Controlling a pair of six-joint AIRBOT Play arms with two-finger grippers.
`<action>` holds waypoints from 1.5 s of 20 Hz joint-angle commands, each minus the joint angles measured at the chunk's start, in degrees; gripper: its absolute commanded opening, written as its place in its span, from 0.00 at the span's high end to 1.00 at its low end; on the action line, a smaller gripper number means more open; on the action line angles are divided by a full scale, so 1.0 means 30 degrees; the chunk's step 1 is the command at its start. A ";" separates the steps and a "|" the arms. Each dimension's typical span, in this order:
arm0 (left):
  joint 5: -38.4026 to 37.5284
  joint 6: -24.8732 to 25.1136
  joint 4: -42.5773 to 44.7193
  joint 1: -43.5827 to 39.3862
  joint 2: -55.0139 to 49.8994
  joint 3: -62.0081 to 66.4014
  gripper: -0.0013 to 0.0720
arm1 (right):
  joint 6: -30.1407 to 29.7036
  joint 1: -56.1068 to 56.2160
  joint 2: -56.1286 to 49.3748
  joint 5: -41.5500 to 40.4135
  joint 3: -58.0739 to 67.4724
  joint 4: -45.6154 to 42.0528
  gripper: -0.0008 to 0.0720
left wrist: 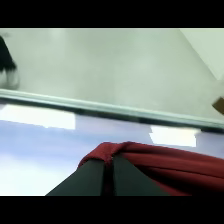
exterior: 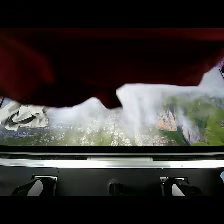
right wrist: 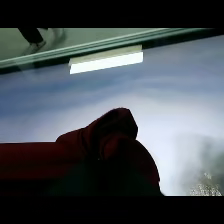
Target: Fold the clothes and pants, and hang the long-sleeved shirts on hangers.
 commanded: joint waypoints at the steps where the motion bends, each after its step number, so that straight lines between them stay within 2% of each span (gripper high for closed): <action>1: 0.0685 -0.0758 0.1326 0.0240 0.1406 -0.1005 0.96 | 0.1333 -0.0015 0.0954 -0.0146 0.0036 -0.0058 0.94; 5: -0.1260 0.0510 -0.3694 -0.0015 -0.2157 -0.2186 0.96 | 0.2025 -0.0007 -0.2441 -0.0452 -0.0933 0.1676 0.94; 11: -0.0233 0.0517 -0.0984 -0.4080 -1.0593 -0.4809 0.96 | 0.1989 0.0015 -1.0455 0.0430 -0.5909 0.2339 0.94; 14: 0.0998 0.0430 -0.0852 -0.5829 -1.5635 -0.4838 0.96 | 0.1836 0.0729 -1.5212 0.3359 -0.6346 0.2470 0.94; 17: 0.2878 0.0036 -0.0852 -0.7060 -1.9220 -0.4838 0.96 | 0.1843 0.1559 -1.8542 0.7737 -0.6339 0.3075 0.94; 21: 0.4758 -0.0925 -0.1086 -0.7614 -2.0720 -0.4838 0.96 | 0.1851 0.1953 -1.9416 1.1999 -0.6317 0.3687 0.93; 22: 0.4867 -0.0918 -0.1064 -0.7592 -2.0720 -0.4830 0.95 | 0.1858 0.1894 -1.9373 1.2160 -0.6135 0.3687 0.87; 23: 0.4750 -0.0947 -0.1078 -0.7453 -2.0684 -0.4758 0.86 | 0.1851 0.1683 -1.9278 1.1846 -0.5880 0.3694 0.80; 25: 0.3548 -0.1144 -0.1056 -0.6747 -2.0393 -0.4393 0.23 | 0.1668 0.0750 -1.8855 0.9967 -0.5311 0.3534 0.60; 26: 0.2827 -0.1115 -0.1056 -0.6135 -1.9948 -0.4342 0.10 | 0.0882 0.0000 -1.8462 0.8626 -0.5158 0.3512 0.55; 30: 0.0182 -0.0568 0.0401 -0.3592 -1.7180 -0.5129 0.10 | -0.2667 -0.2849 -1.7092 0.3016 -0.5413 0.2324 0.55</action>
